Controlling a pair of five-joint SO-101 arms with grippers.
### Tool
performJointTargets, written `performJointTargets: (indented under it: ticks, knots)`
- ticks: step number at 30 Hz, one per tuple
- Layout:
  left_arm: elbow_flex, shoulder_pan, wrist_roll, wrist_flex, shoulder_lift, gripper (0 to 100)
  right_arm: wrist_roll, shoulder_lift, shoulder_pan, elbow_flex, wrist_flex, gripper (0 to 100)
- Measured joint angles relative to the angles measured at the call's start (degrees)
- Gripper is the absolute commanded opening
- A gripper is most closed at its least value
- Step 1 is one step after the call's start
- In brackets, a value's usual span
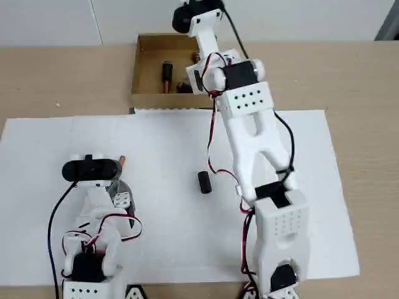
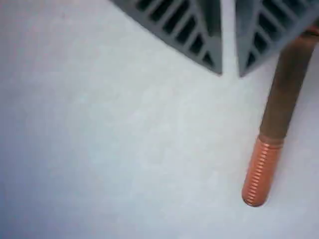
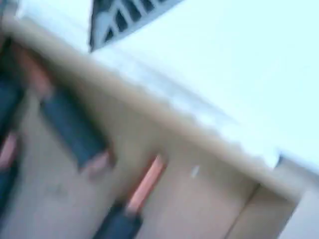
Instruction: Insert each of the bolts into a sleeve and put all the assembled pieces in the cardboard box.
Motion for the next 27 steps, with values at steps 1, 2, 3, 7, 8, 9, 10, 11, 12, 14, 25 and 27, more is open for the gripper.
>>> performJointTargets:
  ticks: [1, 2, 3, 7, 8, 9, 10, 11, 12, 14, 25, 27]
  knots:
    - [0.0, 0.0, 0.0, 0.0, 0.0, 1, -0.2, -1.0, -0.3, 0.0, 1.5, 21.2]
    - [0.0, 0.0, 0.0, 0.0, 0.0, 1, -0.3, -1.8, -0.4, 0.0, 3.0, 21.2]
    - [0.0, 0.0, 0.0, 0.0, 0.0, 1, -0.4, -2.6, -0.7, 0.0, 4.7, 21.2]
    - [0.0, 0.0, 0.0, 0.0, 0.0, 1, -0.4, -5.2, -0.9, 0.0, 11.0, 21.2]
    - [0.0, 0.0, 0.0, 0.0, 0.0, 1, -0.5, -5.9, -0.9, 0.0, 12.7, 21.2]
    - [0.0, 0.0, 0.0, 0.0, 0.0, 1, -0.5, -6.6, -0.8, 0.0, 14.3, 21.2]
    - [0.0, 0.0, 0.0, 0.0, 0.0, 1, -0.5, -7.3, -0.8, 0.0, 15.9, 21.2]
    - [0.0, 0.0, 0.0, 0.0, 0.0, 1, -0.5, -8.1, -0.8, 0.0, 17.2, 21.2]
    - [0.0, 0.0, 0.0, 0.0, 0.0, 1, -0.5, -8.9, -0.8, 0.0, 18.1, 21.2]
    - [0.0, 0.0, 0.0, 0.0, 0.0, 1, -0.5, -10.5, -0.9, 0.0, 18.9, 21.2]
    - [0.0, 0.0, 0.0, 0.0, 0.0, 1, -0.5, -26.4, -0.9, 13.9, 19.2, 21.2]
    - [0.0, 0.0, 0.0, 0.0, 0.0, 1, -0.5, -30.3, -0.9, 19.4, 19.2, 21.2]
